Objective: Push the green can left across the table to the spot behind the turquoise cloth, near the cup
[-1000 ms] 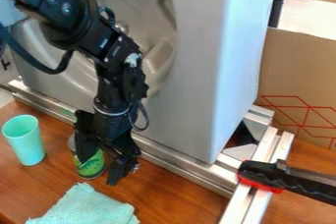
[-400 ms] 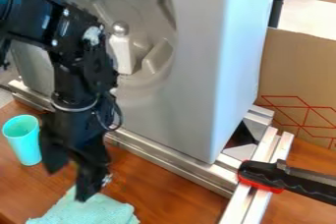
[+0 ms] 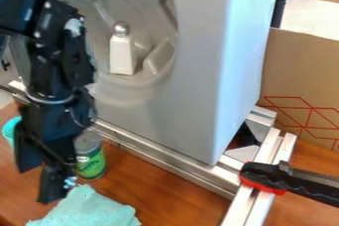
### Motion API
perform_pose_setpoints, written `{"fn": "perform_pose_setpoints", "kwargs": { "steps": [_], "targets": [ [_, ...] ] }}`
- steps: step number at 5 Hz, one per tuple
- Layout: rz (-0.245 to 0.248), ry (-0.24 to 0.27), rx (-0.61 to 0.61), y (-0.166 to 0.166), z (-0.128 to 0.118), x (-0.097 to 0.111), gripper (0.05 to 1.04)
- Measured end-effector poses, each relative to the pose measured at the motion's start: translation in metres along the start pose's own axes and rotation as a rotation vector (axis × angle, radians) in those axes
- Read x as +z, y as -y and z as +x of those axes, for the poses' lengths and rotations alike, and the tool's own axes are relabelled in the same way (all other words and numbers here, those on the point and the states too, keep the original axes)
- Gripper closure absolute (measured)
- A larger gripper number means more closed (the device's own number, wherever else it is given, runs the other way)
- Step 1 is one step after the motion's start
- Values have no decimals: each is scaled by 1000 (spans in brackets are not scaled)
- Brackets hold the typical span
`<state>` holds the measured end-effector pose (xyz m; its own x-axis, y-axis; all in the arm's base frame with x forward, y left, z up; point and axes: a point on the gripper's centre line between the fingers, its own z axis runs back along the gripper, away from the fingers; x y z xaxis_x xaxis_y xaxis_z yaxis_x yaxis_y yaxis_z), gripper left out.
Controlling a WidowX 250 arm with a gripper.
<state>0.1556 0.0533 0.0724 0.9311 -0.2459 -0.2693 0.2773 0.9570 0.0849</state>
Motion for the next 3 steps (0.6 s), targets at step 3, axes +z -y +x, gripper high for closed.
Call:
{"fn": "perform_pose_setpoints", "kwargs": {
  "steps": [3],
  "targets": [
    [-6,160,51,-67,-39,-18,83]
  ]
}}
